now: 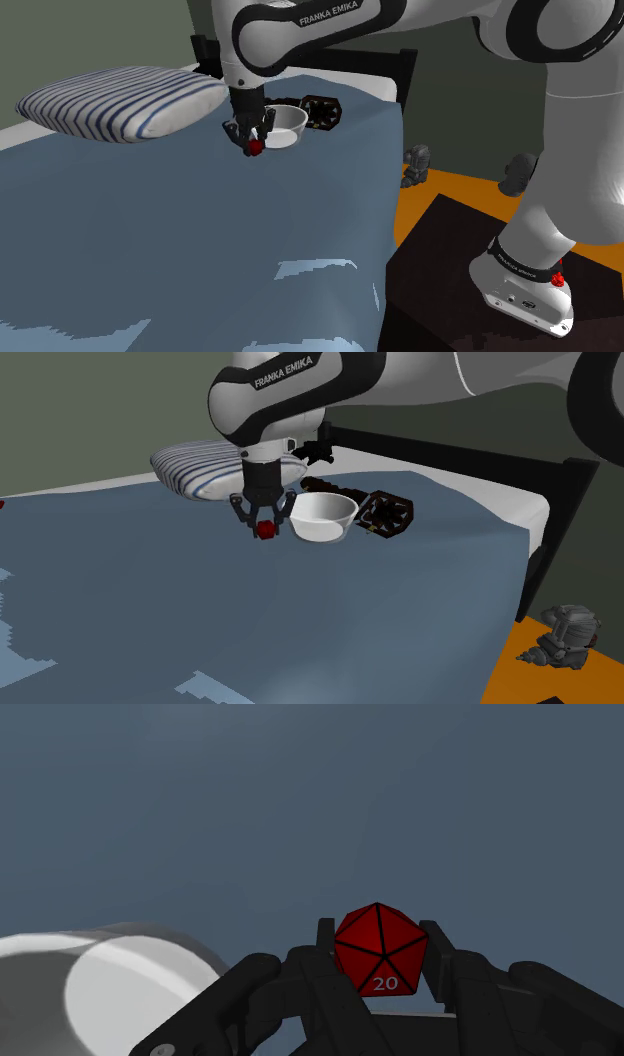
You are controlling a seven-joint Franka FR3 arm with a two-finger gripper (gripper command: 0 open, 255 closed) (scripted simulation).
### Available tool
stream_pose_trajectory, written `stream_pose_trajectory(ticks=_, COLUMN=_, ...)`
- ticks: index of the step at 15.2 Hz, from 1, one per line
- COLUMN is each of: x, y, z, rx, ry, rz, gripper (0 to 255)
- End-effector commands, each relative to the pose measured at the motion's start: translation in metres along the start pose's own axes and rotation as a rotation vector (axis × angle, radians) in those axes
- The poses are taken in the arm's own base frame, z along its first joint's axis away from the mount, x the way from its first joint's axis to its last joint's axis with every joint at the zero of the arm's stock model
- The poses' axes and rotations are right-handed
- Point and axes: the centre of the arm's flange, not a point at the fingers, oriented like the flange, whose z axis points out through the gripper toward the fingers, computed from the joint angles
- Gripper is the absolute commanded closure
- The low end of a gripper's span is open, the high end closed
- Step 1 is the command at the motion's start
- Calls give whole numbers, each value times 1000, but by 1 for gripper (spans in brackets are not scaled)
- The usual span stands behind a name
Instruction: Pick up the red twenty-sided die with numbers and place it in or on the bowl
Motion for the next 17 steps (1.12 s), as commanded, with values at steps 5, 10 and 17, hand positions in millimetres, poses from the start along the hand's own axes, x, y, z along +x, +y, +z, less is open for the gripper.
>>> stream_pose_trajectory(ticks=5, x=1, y=0, z=-32, rx=0, ry=0, rz=0, gripper=255)
stream_pose_trajectory(ticks=10, x=2, y=-1, z=-59, rx=0, ry=0, rz=0, gripper=255)
stream_pose_trajectory(ticks=17, x=10, y=10, z=-89, rx=0, ry=0, rz=0, gripper=255)
